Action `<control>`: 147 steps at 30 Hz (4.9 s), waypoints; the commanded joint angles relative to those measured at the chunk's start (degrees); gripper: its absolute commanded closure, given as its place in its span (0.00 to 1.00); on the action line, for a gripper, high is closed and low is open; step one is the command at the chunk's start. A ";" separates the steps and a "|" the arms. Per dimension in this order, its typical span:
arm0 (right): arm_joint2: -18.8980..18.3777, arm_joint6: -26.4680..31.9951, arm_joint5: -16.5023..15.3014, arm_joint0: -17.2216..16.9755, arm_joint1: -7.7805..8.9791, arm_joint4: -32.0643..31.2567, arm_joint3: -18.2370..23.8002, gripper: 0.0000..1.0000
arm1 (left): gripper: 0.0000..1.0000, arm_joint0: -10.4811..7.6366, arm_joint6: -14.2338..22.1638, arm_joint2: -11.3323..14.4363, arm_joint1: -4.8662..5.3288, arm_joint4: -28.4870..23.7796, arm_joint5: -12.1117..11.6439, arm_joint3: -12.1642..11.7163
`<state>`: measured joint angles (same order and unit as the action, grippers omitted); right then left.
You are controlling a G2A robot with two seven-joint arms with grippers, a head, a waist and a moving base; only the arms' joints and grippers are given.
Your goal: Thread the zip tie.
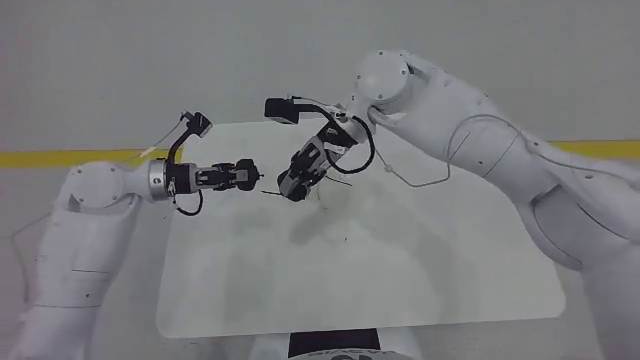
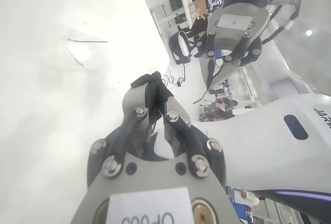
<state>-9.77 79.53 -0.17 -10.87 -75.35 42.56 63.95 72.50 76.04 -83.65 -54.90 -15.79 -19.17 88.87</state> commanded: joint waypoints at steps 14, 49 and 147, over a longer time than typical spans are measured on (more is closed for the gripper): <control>-2.51 -2.47 9.21 -2.35 -0.99 -6.51 -0.63 1.00 | 1.00 0.73 1.57 -0.39 1.24 -1.29 -0.31 1.39; -7.50 -4.55 9.86 -6.82 -0.14 -12.61 3.19 1.00 | 1.00 0.51 3.60 -0.14 2.89 -5.95 -0.31 -2.32; -18.52 -0.02 9.06 -12.39 -5.77 -25.12 -0.02 1.00 | 1.00 0.51 3.60 -0.14 2.89 -5.95 -0.31 -2.32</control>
<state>-28.23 79.50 8.94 -23.23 -81.07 17.46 63.99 73.01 79.64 -83.79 -52.00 -21.75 -19.48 86.55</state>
